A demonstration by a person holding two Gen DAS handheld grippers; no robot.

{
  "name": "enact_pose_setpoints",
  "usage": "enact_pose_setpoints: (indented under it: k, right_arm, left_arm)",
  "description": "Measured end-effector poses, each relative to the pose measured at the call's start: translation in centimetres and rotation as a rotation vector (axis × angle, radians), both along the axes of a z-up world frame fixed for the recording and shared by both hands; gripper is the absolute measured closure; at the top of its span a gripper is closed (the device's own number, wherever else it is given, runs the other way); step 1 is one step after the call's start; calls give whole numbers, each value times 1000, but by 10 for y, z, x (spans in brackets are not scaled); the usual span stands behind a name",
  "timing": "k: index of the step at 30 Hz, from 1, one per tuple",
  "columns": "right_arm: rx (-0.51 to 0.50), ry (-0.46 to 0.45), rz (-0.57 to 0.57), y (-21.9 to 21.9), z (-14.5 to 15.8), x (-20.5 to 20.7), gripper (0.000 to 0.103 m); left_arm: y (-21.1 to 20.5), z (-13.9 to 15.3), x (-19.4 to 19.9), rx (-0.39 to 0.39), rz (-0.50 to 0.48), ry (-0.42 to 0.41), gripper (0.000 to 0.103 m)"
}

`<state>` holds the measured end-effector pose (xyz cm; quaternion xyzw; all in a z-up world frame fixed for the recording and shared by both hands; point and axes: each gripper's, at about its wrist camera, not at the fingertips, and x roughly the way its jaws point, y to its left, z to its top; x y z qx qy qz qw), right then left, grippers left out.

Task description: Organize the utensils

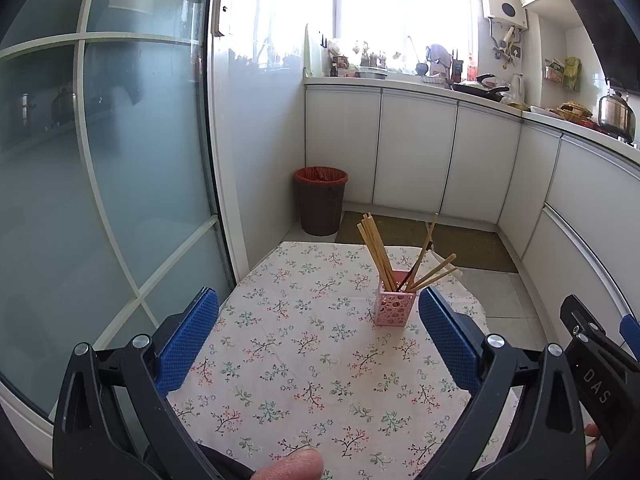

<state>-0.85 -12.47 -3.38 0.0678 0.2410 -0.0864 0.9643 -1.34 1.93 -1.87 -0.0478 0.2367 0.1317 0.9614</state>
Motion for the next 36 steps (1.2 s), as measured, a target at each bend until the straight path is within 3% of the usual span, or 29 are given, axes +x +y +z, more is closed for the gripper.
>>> enact_pose_setpoints:
  k: [36]
  right_arm:
    - [-6,0,1,1,1,-1,7]
  left_arm:
    - [3,-2,-1,-9,8,11,7]
